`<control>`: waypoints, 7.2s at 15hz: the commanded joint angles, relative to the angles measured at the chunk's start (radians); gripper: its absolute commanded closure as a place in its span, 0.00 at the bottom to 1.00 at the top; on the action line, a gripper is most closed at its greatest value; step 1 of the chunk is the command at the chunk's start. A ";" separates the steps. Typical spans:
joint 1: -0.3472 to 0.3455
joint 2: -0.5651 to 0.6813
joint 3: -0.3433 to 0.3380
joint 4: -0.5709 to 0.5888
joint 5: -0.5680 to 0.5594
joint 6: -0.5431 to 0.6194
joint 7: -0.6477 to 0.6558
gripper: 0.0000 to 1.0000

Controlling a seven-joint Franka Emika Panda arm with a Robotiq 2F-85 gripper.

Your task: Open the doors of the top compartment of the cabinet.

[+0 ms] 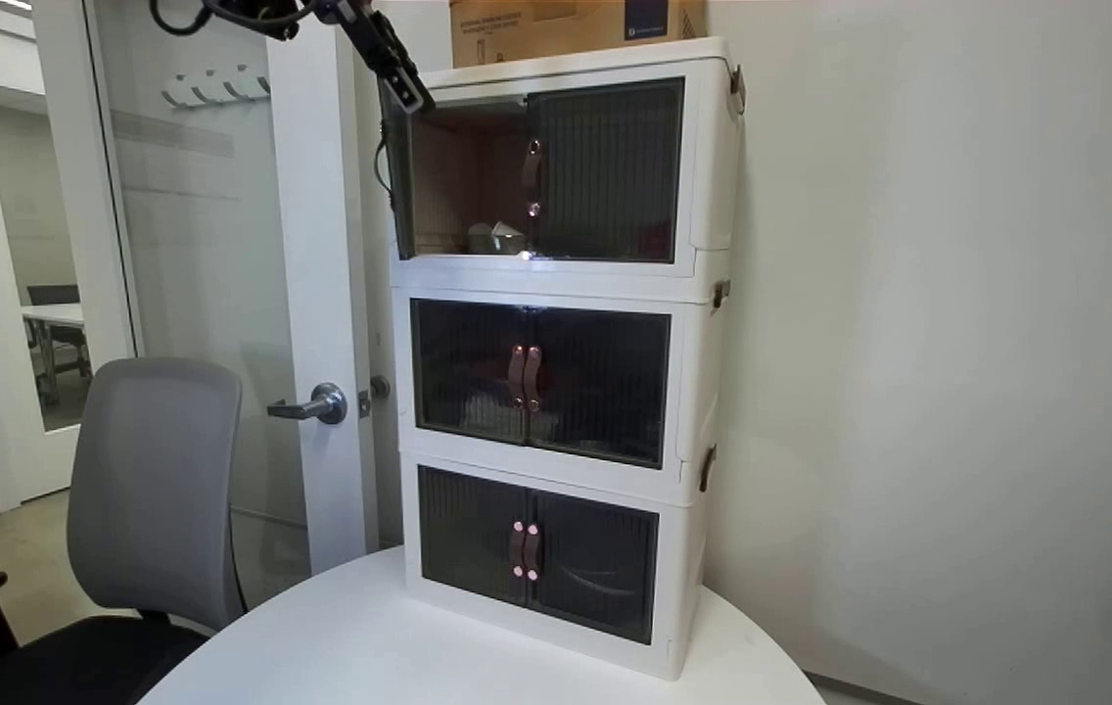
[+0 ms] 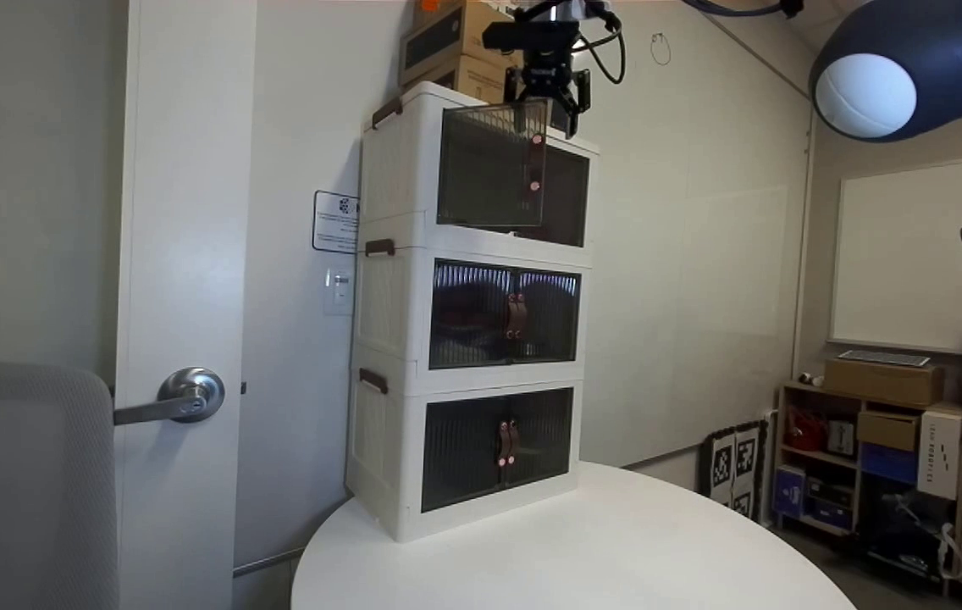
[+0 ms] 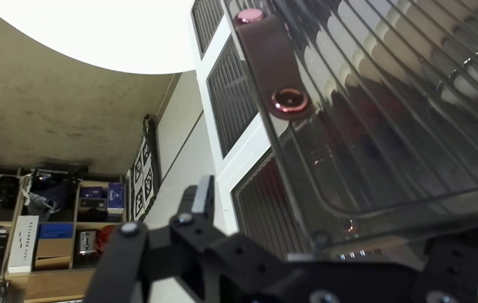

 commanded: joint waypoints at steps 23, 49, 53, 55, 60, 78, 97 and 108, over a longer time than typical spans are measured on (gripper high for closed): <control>-0.033 -0.041 -0.066 0.011 0.060 0.100 -0.016 0.00; 0.023 0.077 0.165 -0.375 0.373 0.425 -0.312 0.00; -0.016 0.072 0.194 -0.351 0.569 0.354 -0.470 0.00; -0.053 0.065 0.212 -0.337 0.668 0.311 -0.550 0.00; -0.039 0.088 0.185 -0.401 0.824 0.111 -0.701 0.00; -0.016 -0.088 -0.202 -0.331 0.707 -0.174 -0.534 0.00; -0.037 -0.100 -0.209 -0.255 0.515 -0.334 -0.939 0.00; -0.015 -0.032 -0.178 -0.291 0.484 -0.098 -1.448 0.00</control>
